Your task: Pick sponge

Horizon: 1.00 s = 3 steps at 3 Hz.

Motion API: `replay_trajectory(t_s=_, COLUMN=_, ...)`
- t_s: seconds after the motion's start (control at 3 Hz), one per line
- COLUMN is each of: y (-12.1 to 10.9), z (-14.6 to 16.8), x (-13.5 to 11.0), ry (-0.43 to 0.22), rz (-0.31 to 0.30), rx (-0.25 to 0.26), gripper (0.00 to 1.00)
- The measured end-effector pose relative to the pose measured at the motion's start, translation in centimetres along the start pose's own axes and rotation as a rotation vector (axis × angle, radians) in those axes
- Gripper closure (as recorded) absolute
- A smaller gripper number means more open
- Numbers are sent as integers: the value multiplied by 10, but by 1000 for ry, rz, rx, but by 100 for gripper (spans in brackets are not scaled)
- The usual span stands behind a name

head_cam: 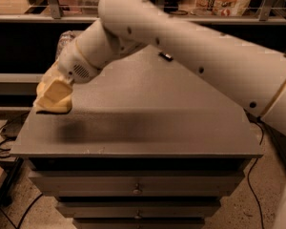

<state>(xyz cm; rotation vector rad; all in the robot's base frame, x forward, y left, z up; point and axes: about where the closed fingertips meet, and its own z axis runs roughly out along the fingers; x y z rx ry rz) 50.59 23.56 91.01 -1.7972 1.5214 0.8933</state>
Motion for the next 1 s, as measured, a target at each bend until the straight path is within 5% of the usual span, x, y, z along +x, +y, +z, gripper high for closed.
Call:
replay_trajectory(t_s=0.33, y=-13, z=-67, x=-31, ry=-33, rz=-61, rx=6, gripper=100)
replay_trajectory(t_s=1.0, y=-17, z=-88, x=-52, ry=-58, rz=-95, rx=31, gripper=100)
